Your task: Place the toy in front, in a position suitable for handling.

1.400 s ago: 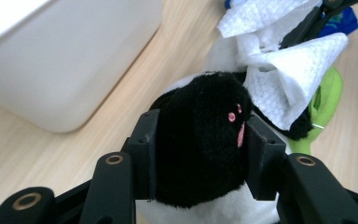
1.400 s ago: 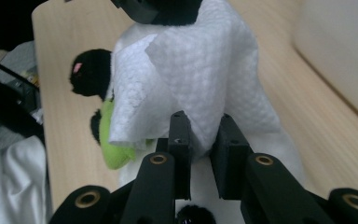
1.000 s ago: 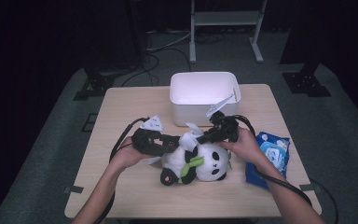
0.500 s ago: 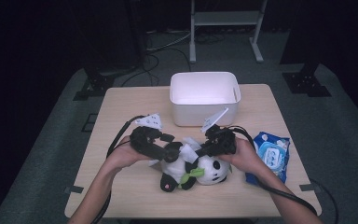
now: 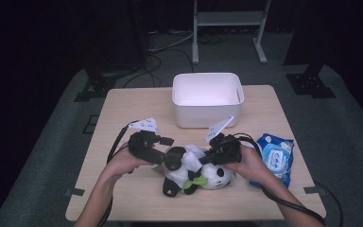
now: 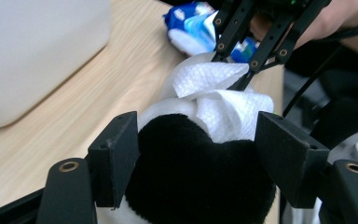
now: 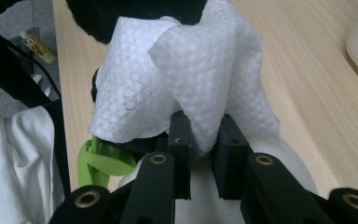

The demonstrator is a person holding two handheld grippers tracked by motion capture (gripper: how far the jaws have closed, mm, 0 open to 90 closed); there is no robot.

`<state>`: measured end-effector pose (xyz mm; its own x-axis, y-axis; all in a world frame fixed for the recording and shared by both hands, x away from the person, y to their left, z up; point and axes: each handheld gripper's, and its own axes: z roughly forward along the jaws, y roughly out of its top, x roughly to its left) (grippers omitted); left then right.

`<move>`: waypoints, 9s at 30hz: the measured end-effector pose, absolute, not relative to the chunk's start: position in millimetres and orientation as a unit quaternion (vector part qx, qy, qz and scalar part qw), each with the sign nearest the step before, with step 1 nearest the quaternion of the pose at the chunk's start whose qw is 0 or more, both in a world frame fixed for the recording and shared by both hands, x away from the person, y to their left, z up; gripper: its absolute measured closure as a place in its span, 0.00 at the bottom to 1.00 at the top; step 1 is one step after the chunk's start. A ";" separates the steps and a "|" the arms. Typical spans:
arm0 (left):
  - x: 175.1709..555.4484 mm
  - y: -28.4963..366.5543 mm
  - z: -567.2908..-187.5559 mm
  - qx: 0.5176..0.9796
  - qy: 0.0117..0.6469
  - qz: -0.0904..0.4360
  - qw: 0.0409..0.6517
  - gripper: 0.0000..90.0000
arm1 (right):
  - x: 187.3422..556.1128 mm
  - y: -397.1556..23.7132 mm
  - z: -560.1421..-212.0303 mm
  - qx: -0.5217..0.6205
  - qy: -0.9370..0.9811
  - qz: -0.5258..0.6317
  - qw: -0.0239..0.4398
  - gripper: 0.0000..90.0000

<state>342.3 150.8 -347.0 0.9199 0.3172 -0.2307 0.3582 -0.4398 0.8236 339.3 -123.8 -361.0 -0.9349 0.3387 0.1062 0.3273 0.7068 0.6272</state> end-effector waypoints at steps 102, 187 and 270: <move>315.7 130.6 -346.6 0.900 0.151 0.010 0.408 0.32 | 328.7 -100.4 -355.4 0.139 0.944 0.300 -0.008 0.87; 314.3 134.1 -367.1 0.884 0.120 0.045 0.449 0.30 | 342.1 -124.7 -348.1 0.168 0.938 0.302 0.003 0.87; 319.9 128.3 -393.0 0.895 0.159 0.089 0.407 0.20 | 325.0 -124.1 -360.6 0.156 0.940 0.302 0.018 0.87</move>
<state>319.9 128.3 -393.0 0.9332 0.3581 0.0303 0.2124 -0.6177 0.7572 325.0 -124.1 -360.6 -0.9505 0.3047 0.0602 0.2827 0.7685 0.5740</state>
